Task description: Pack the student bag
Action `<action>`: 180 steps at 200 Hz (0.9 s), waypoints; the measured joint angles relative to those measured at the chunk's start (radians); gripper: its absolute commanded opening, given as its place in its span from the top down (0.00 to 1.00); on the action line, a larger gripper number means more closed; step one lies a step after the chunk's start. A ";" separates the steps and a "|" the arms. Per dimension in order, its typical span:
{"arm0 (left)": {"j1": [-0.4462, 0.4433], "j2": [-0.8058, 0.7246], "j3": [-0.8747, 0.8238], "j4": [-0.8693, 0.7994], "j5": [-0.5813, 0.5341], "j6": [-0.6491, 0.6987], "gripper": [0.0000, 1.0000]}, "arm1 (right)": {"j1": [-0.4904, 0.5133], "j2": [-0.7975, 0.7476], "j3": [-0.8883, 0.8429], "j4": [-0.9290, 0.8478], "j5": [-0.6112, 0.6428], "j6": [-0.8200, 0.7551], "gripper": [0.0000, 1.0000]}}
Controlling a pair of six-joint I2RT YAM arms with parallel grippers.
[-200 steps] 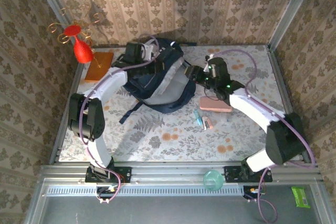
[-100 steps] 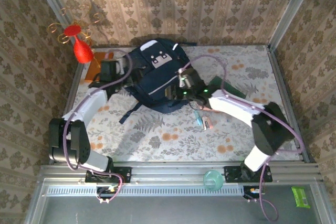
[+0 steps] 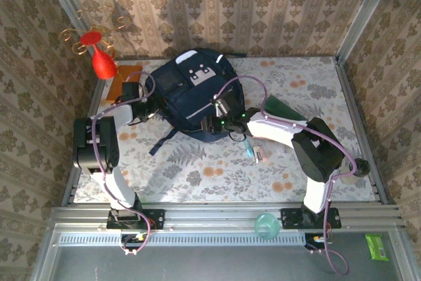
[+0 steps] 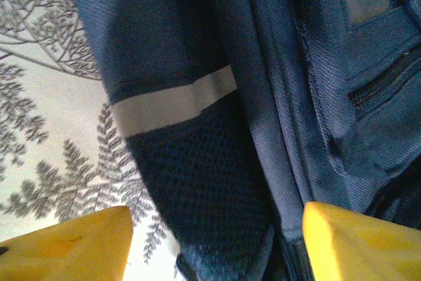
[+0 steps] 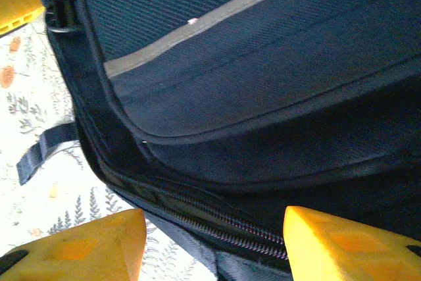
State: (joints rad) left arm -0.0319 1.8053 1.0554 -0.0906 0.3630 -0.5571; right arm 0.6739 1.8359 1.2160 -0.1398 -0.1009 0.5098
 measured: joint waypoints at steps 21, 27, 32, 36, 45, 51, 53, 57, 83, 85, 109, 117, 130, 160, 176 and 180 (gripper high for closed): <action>0.000 0.025 0.000 0.023 0.002 -0.003 0.46 | -0.011 0.000 -0.004 -0.016 0.030 -0.024 0.40; 0.000 0.032 0.001 0.029 0.006 -0.002 0.49 | -0.015 0.000 -0.004 -0.025 0.043 -0.036 0.40; 0.000 0.040 0.002 0.034 0.009 -0.003 0.51 | -0.018 0.000 -0.004 -0.031 0.054 -0.047 0.40; 0.000 0.047 0.003 0.038 0.011 -0.005 0.53 | -0.020 0.000 -0.004 -0.039 0.064 -0.057 0.39; 0.000 0.060 0.007 0.042 0.015 -0.003 0.58 | -0.024 0.002 0.001 -0.060 0.090 -0.081 0.39; -0.002 0.067 0.007 0.047 0.019 -0.002 0.62 | -0.026 0.005 0.007 -0.072 0.106 -0.098 0.39; -0.002 0.068 0.008 0.048 0.020 0.001 0.63 | -0.027 0.006 0.010 -0.077 0.112 -0.104 0.39; -0.002 0.071 0.008 0.051 0.023 -0.001 0.66 | -0.029 0.010 0.016 -0.084 0.124 -0.117 0.38; -0.021 0.071 0.003 0.081 0.043 -0.003 0.82 | -0.045 0.047 0.081 -0.143 0.194 -0.202 0.38; -0.023 0.071 0.001 0.086 0.045 -0.003 0.83 | -0.047 0.052 0.089 -0.150 0.199 -0.209 0.38; -0.059 0.034 -0.084 0.171 0.052 -0.041 0.88 | -0.089 0.113 0.203 -0.229 0.279 -0.278 0.38; -0.080 0.002 -0.133 0.205 0.051 -0.068 0.89 | -0.105 0.133 0.244 -0.259 0.299 -0.299 0.37; -0.118 -0.056 -0.207 0.243 0.045 -0.103 0.86 | -0.124 0.150 0.296 -0.303 0.327 -0.326 0.38; -0.195 -0.185 -0.326 0.263 0.025 -0.165 0.65 | -0.142 0.156 0.373 -0.340 0.361 -0.357 0.37; -0.206 -0.238 -0.368 0.264 0.017 -0.188 0.53 | -0.135 0.146 0.371 -0.339 0.362 -0.358 0.37; -0.204 -0.249 -0.377 0.264 0.013 -0.192 0.51 | -0.133 0.139 0.359 -0.335 0.362 -0.357 0.37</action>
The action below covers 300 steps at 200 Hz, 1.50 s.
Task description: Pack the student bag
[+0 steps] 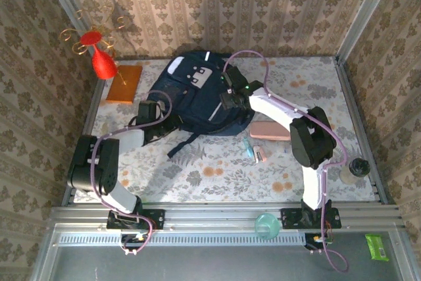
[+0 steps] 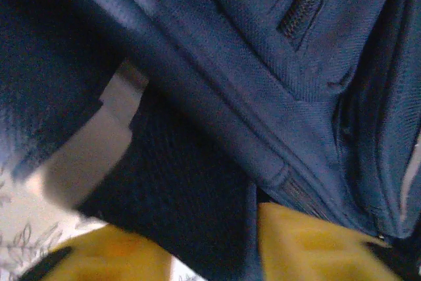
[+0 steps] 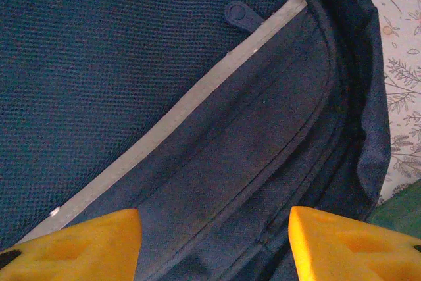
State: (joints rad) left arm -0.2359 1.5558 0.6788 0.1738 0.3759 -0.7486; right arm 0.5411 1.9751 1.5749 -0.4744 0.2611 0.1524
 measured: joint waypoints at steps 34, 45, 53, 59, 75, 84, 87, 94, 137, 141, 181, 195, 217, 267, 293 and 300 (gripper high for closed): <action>0.055 -0.024 -0.016 0.002 -0.015 -0.017 0.40 | 0.012 -0.115 -0.185 0.033 -0.077 0.048 0.37; 0.072 -0.018 -0.016 0.008 -0.018 -0.019 0.40 | 0.013 -0.148 -0.243 0.060 -0.120 0.071 0.38; 0.079 -0.007 -0.013 0.016 -0.017 -0.019 0.40 | 0.013 -0.162 -0.277 0.081 -0.145 0.089 0.38; 0.080 0.005 -0.008 0.017 -0.016 -0.019 0.41 | 0.013 -0.165 -0.295 0.095 -0.163 0.100 0.38; 0.072 0.054 0.016 0.019 -0.009 -0.019 0.43 | 0.013 -0.155 -0.315 0.113 -0.179 0.119 0.38; 0.065 0.080 0.032 0.022 -0.005 -0.019 0.45 | 0.013 -0.148 -0.316 0.121 -0.182 0.123 0.38; 0.061 0.090 0.037 0.023 -0.005 -0.019 0.46 | 0.011 -0.145 -0.316 0.126 -0.182 0.124 0.38; 0.053 0.106 0.046 0.026 -0.005 -0.019 0.48 | 0.008 -0.138 -0.315 0.135 -0.183 0.125 0.38; 0.021 0.145 0.064 0.049 -0.001 -0.026 0.79 | 0.007 -0.105 -0.253 0.107 -0.172 0.113 0.38; 0.020 0.145 0.064 0.052 -0.002 -0.035 0.81 | 0.011 -0.111 -0.246 0.106 -0.168 0.113 0.38; 0.013 0.106 0.040 0.075 0.012 -0.072 0.93 | 0.098 -0.262 -0.303 0.185 -0.170 0.163 0.38; 0.002 0.067 0.026 0.072 0.021 -0.089 0.96 | 0.172 -0.319 -0.367 0.269 -0.197 0.206 0.38; -0.019 0.002 0.021 0.052 0.036 -0.110 1.00 | 0.297 -0.315 -0.438 0.408 -0.214 0.240 0.38; -0.038 -0.054 0.031 -0.016 0.061 -0.123 1.00 | 0.439 -0.221 -0.566 0.678 -0.154 0.237 0.39; -0.039 -0.072 0.035 -0.045 0.074 -0.123 1.00 | 0.466 -0.139 -0.571 0.818 -0.047 0.212 0.41; -0.039 -0.079 0.037 -0.055 0.075 -0.123 1.00 | 0.474 -0.112 -0.571 0.860 -0.017 0.202 0.42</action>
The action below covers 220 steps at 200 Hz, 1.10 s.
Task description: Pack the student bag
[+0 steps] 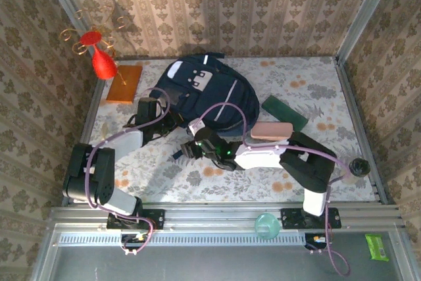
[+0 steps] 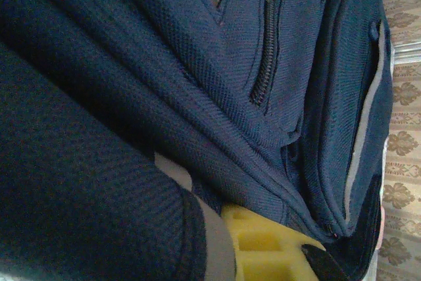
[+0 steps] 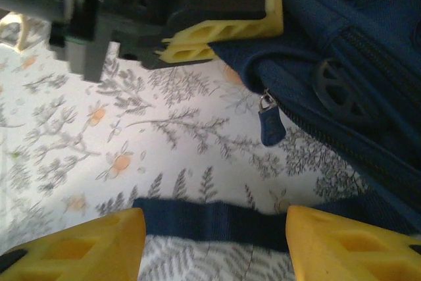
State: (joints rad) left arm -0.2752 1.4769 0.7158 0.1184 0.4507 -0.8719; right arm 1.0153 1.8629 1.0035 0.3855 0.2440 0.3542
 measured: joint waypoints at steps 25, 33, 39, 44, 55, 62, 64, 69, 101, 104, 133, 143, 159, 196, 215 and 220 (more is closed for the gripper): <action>0.000 -0.016 0.009 -0.025 0.009 0.001 1.00 | 0.021 0.091 0.000 0.129 0.080 -0.024 0.44; 0.000 -0.016 0.011 -0.026 0.011 0.001 1.00 | 0.025 0.120 0.006 0.148 0.100 -0.032 0.44; 0.000 -0.016 0.011 -0.027 0.012 0.001 1.00 | 0.027 0.142 0.015 0.157 0.117 -0.037 0.44; 0.000 -0.016 0.011 -0.027 0.013 0.002 1.00 | 0.027 0.158 0.023 0.162 0.129 -0.039 0.44; 0.000 -0.016 0.011 -0.027 0.014 0.003 1.00 | 0.026 0.187 0.043 0.168 0.161 -0.041 0.45; 0.000 -0.016 0.011 -0.028 0.016 0.003 1.00 | 0.026 0.201 0.058 0.169 0.184 -0.042 0.46; 0.000 -0.016 0.011 -0.028 0.017 0.004 1.00 | 0.026 0.206 0.064 0.169 0.191 -0.042 0.46; 0.000 -0.016 0.011 -0.028 0.019 0.004 1.00 | 0.026 0.214 0.076 0.171 0.206 -0.042 0.47; 0.002 -0.016 0.013 -0.028 0.029 0.004 1.00 | 0.030 0.248 0.129 0.195 0.282 -0.044 0.53; 0.002 -0.016 0.013 -0.028 0.029 0.004 1.00 | 0.031 0.250 0.131 0.196 0.287 -0.047 0.54; 0.002 -0.016 0.013 -0.028 0.036 0.004 1.00 | 0.037 0.260 0.137 0.211 0.328 -0.066 0.66; 0.002 -0.016 0.013 -0.028 0.037 0.004 1.00 | 0.039 0.261 0.137 0.217 0.336 -0.076 0.71; 0.002 -0.016 0.013 -0.028 0.040 0.004 1.00 | 0.043 0.261 0.137 0.224 0.352 -0.092 0.78; 0.004 -0.016 0.013 -0.028 0.042 0.005 1.00 | 0.046 0.261 0.135 0.238 0.382 -0.113 0.98; 0.010 -0.015 0.013 -0.028 0.048 0.010 1.00 | 0.046 0.254 0.120 0.238 0.385 -0.101 1.00; 0.011 -0.015 0.013 -0.029 0.048 0.011 1.00 | 0.048 0.248 0.113 0.235 0.384 -0.093 1.00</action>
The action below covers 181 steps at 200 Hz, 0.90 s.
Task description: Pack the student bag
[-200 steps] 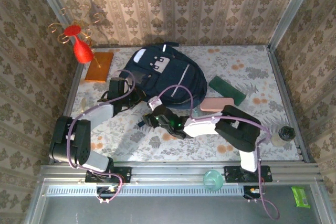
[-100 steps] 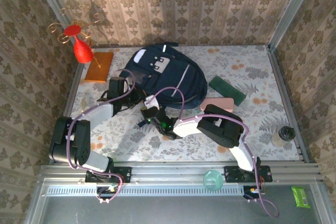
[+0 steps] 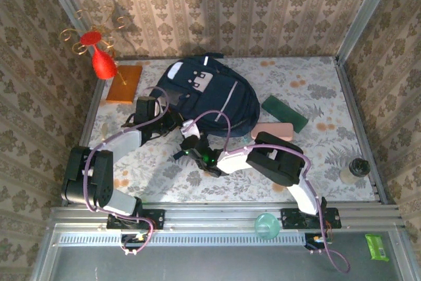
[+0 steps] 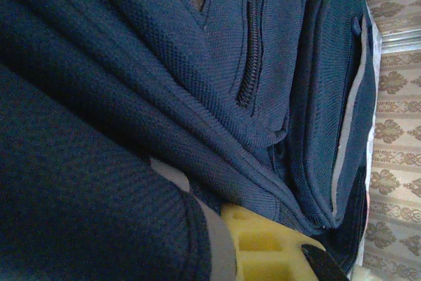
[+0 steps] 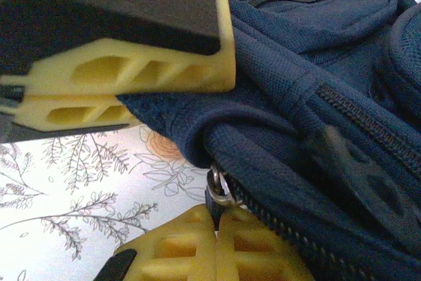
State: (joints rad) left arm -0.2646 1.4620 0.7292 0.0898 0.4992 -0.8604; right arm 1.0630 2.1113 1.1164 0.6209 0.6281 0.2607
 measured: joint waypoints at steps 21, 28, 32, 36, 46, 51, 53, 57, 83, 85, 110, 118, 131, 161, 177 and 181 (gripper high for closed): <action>0.009 0.000 0.000 -0.001 0.008 0.005 1.00 | 0.003 -0.051 -0.050 -0.014 -0.008 0.030 1.00; 0.012 0.000 0.000 -0.001 0.013 0.008 1.00 | 0.005 -0.075 -0.074 -0.017 -0.011 0.042 1.00; 0.016 0.000 0.000 -0.001 0.015 0.009 1.00 | 0.006 -0.091 -0.089 -0.018 -0.012 0.053 1.00; 0.018 0.000 0.000 -0.001 0.018 0.011 1.00 | 0.008 -0.103 -0.100 -0.019 -0.013 0.060 1.00; 0.027 0.001 -0.002 -0.001 0.025 0.015 1.00 | 0.010 -0.135 -0.122 -0.023 -0.014 0.084 1.00; 0.032 0.001 -0.003 -0.001 0.026 0.016 1.00 | 0.009 -0.150 -0.132 -0.031 -0.014 0.096 1.00; 0.035 0.001 -0.003 -0.001 0.026 0.017 1.00 | 0.009 -0.155 -0.135 -0.034 -0.014 0.102 1.00; 0.041 0.001 -0.003 -0.001 0.026 0.019 1.00 | 0.008 -0.163 -0.140 -0.042 -0.014 0.110 1.00; 0.065 0.001 -0.003 -0.001 0.030 0.023 1.00 | 0.007 -0.191 -0.176 -0.075 -0.014 0.166 1.00; 0.066 0.001 -0.003 0.000 0.030 0.023 1.00 | 0.006 -0.192 -0.179 -0.077 -0.015 0.170 1.00; 0.067 0.001 -0.003 0.000 0.033 0.023 1.00 | -0.006 -0.192 -0.205 -0.083 -0.075 0.189 0.87; 0.067 0.001 -0.003 0.000 0.033 0.023 1.00 | -0.009 -0.190 -0.204 -0.082 -0.100 0.189 0.79; 0.067 0.001 -0.005 0.000 0.033 0.023 1.00 | -0.011 -0.183 -0.197 -0.071 -0.143 0.175 0.68; 0.067 0.001 -0.008 0.000 0.033 0.023 1.00 | -0.011 -0.127 -0.144 -0.022 -0.215 0.137 0.52; 0.064 0.000 -0.008 0.000 0.032 0.023 1.00 | -0.011 -0.093 -0.103 -0.011 -0.229 0.114 0.47; 0.063 -0.001 -0.008 0.000 0.032 0.023 1.00 | -0.011 -0.082 -0.090 -0.010 -0.229 0.112 0.47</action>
State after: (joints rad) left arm -0.2012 1.4612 0.7208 0.0895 0.5316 -0.8371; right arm 1.0519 2.0289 1.0260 0.6109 0.3996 0.3725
